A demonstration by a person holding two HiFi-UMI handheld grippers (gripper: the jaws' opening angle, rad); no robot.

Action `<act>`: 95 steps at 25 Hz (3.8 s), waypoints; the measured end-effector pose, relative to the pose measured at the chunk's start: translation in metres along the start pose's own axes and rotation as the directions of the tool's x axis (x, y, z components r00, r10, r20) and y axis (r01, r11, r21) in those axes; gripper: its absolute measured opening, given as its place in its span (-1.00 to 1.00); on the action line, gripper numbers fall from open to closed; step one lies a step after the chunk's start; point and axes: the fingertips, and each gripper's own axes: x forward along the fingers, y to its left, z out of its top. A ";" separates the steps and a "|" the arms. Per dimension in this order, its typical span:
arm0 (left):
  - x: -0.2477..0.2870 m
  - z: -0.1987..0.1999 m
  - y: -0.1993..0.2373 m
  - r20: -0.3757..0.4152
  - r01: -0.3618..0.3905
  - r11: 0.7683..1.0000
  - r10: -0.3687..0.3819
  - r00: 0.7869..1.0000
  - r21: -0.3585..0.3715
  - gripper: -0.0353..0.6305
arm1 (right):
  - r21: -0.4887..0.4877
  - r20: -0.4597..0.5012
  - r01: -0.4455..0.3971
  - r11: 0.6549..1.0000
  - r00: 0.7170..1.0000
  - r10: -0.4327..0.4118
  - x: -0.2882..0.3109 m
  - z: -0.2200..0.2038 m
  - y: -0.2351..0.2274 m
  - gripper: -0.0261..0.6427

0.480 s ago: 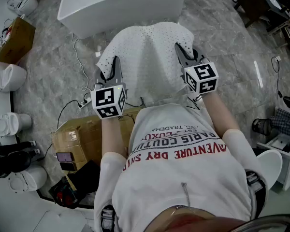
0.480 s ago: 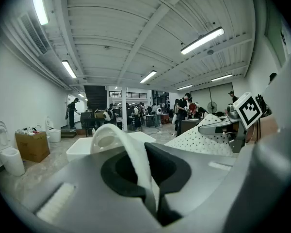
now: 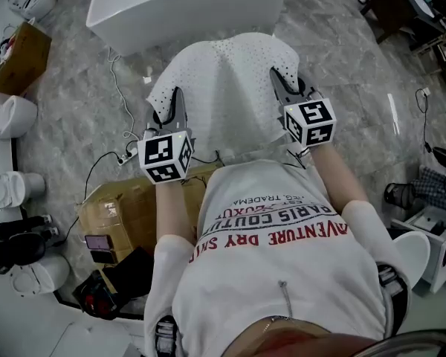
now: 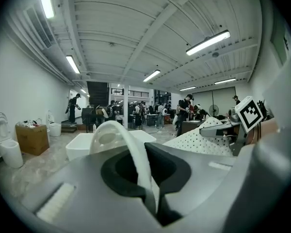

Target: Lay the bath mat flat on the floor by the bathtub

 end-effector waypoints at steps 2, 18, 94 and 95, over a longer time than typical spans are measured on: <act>0.001 -0.002 0.002 -0.007 -0.001 1.000 0.001 1.000 -0.003 -0.83 | 0.020 -0.010 0.001 1.000 1.000 -0.001 0.004 -0.003 -0.001 -0.87; 0.085 -0.033 0.036 -0.134 -0.094 0.995 0.088 0.987 -0.045 -0.83 | 0.104 -0.104 -0.106 0.989 0.988 0.117 0.111 -0.036 -0.048 -0.87; 0.744 -0.708 0.434 -0.489 -0.063 0.996 0.021 0.872 -0.069 -0.82 | 0.064 -0.571 -0.054 0.996 0.817 0.081 0.846 -0.664 -0.246 -0.87; 0.744 -0.719 0.434 -0.507 -0.064 0.996 0.020 0.862 -0.069 -0.82 | 0.056 -0.586 -0.052 0.997 0.807 0.075 0.845 -0.672 -0.247 -0.87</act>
